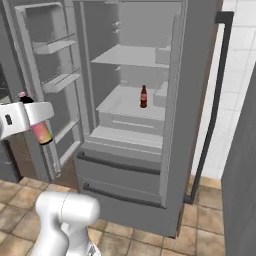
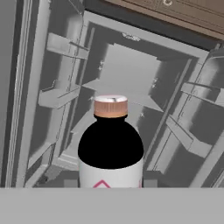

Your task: Open the fridge, grab two sodas, and place both sodas inside the bowl with ice on the dining counter.

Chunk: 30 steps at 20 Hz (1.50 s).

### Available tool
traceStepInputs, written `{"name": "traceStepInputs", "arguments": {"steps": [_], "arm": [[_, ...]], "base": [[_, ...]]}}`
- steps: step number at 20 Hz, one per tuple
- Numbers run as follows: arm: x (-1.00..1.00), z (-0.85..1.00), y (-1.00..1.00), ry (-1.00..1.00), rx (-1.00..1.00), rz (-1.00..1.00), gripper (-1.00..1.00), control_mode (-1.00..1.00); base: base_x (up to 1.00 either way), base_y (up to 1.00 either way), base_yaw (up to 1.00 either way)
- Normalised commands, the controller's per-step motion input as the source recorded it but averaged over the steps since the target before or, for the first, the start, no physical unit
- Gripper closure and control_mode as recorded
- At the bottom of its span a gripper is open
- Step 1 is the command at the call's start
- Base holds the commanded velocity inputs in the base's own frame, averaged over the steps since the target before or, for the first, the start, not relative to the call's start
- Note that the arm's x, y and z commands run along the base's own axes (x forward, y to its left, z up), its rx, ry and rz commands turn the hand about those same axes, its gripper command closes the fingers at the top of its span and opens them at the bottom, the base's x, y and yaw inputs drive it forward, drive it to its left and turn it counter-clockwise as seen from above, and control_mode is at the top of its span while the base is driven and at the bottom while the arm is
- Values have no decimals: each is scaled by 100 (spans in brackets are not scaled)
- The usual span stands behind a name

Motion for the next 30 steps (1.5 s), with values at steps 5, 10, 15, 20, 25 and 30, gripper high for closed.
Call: {"name": "traceStepInputs", "arguments": {"steps": [5, 10, 15, 20, 25, 30], "arm": [[0, 0, 0, 0, 0, 0, 100, 100], [0, 0, 0, 0, 0, 0, 100, 100], [0, 0, 0, 0, 0, 0, 100, 100], [0, 0, 0, 0, 0, 0, 100, 100], [0, 0, 0, 0, 0, 0, 100, 100], [0, 0, 0, 0, 0, 0, 100, 100]], "base": [[-100, 53, 21], [-89, 91, 30], [-63, 96, 40], [-46, 90, 47], [-23, 94, 51], [0, 78, 51]]}}
